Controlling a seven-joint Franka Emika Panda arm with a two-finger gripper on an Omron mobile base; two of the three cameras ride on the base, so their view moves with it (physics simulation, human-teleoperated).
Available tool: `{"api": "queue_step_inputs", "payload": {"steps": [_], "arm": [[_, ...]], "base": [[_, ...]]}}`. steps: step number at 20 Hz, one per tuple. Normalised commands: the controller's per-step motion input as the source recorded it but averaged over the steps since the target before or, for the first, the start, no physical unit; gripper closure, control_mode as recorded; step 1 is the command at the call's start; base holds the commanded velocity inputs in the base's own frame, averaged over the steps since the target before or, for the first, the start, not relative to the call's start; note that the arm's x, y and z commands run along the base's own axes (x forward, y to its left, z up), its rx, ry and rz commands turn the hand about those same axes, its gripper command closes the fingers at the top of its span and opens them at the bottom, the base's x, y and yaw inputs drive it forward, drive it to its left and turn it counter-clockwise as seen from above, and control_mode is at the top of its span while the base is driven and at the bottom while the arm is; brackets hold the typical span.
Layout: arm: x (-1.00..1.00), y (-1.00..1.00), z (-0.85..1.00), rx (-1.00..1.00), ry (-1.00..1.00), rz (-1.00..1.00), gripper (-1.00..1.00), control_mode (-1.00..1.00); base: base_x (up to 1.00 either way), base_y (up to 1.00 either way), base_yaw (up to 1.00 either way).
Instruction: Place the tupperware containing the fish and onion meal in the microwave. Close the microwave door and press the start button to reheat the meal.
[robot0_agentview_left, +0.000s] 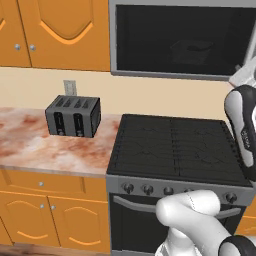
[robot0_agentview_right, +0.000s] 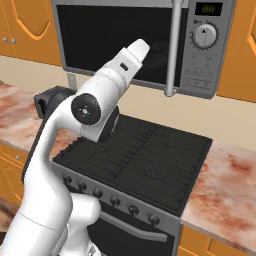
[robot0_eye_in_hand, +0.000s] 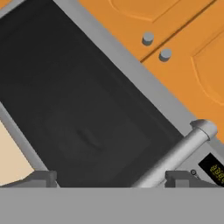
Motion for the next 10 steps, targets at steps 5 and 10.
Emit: {"api": "queue_step_inputs", "payload": {"steps": [5, 10], "arm": [[-0.57, -0.56, 0.0, 0.0, -0.01, 0.0, -1.0, -1.0], [-0.43, -0.52, 0.0, 0.0, 0.01, 0.0, 1.0, -1.0]], "base": [[0.0, 0.0, 0.0], [0.0, 0.0, 0.0]]}}
